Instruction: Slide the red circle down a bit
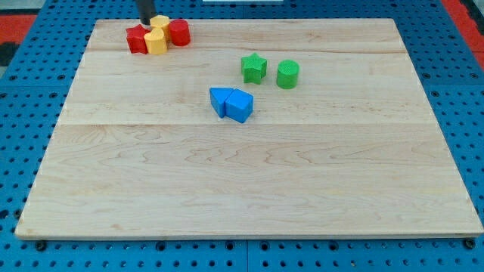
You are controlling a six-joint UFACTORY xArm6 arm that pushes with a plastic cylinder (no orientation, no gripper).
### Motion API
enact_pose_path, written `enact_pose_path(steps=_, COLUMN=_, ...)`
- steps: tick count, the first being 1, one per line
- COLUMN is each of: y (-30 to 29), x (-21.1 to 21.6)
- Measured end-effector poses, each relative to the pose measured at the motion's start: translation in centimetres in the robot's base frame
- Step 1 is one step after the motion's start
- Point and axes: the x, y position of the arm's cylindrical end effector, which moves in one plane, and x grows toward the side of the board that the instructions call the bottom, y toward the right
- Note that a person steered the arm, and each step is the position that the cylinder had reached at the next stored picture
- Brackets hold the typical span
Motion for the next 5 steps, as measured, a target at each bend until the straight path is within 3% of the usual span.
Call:
enact_pose_path(steps=2, y=-0.3, x=3.5)
enact_pose_path(steps=3, y=-0.2, x=3.4)
enact_pose_path(steps=4, y=-0.2, x=0.0)
enact_pose_path(steps=5, y=3.0, x=0.1)
